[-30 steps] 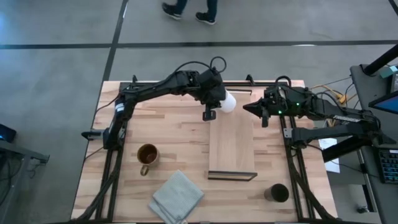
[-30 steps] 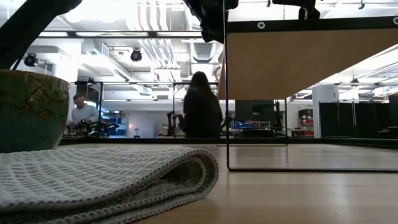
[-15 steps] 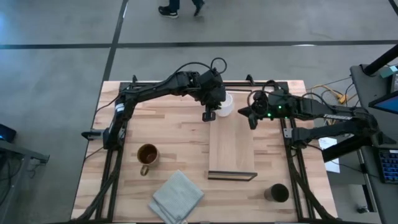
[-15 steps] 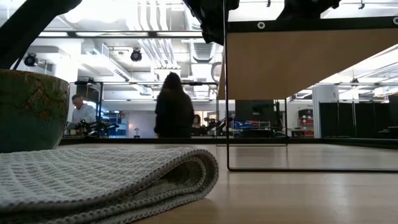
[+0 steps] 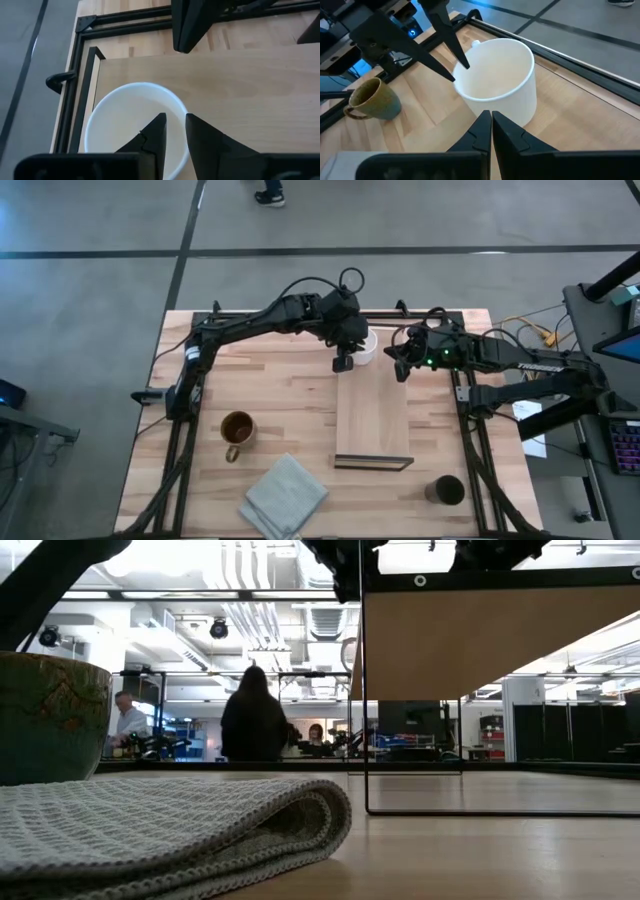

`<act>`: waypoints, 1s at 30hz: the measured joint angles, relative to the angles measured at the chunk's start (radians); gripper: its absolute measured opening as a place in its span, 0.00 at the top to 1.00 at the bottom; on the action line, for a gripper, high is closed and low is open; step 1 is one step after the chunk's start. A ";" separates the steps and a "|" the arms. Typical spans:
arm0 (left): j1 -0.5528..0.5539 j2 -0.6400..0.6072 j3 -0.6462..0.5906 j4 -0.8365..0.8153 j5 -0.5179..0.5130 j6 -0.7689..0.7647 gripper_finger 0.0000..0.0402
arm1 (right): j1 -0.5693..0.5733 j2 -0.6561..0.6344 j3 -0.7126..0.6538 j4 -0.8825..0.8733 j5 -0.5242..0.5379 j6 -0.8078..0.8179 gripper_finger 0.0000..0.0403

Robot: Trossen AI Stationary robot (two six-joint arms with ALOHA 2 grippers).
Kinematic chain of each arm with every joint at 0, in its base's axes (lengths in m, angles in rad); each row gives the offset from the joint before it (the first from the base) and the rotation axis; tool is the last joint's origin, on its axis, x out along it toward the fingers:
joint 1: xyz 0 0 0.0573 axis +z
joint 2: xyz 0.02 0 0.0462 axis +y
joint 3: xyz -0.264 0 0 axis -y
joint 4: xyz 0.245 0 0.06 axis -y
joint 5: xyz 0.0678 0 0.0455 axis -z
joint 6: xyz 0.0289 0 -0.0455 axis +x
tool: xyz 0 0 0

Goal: Stack small to large cups/mugs on shelf
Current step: Put the brown mug on the shelf

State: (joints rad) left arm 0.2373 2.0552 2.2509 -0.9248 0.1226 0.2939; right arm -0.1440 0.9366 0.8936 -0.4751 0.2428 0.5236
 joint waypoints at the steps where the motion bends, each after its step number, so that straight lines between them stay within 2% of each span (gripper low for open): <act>1: -0.002 0.000 0.000 0.000 0.000 0.000 0.85 | 0.000 -0.001 0.000 0.000 -0.008 0.001 0.98; 5: -0.019 -0.024 0.000 -0.009 0.000 -0.002 0.85 | 0.002 -0.006 0.000 0.000 -0.070 0.048 0.98; 12: -0.058 -0.124 0.000 -0.097 0.000 -0.003 0.85 | 0.008 -0.016 0.000 0.029 -0.343 0.079 0.98; 20: -0.084 -0.222 0.000 -0.393 -0.005 -0.227 0.85 | 0.058 -0.015 0.000 0.115 -0.354 0.095 0.98; 24: -0.100 -0.245 0.000 -0.534 -0.007 -0.346 0.85 | 0.092 -0.014 0.000 0.202 -0.350 0.033 0.98; 30: -0.134 -0.266 -0.039 -0.640 -0.007 -0.475 0.85 | 0.145 -0.011 0.000 0.305 -0.346 -0.053 0.98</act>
State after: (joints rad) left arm 0.1028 1.7888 2.2124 -1.5647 0.1154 -0.1810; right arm 0.0012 0.9256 0.8940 -0.1705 -0.1032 0.4707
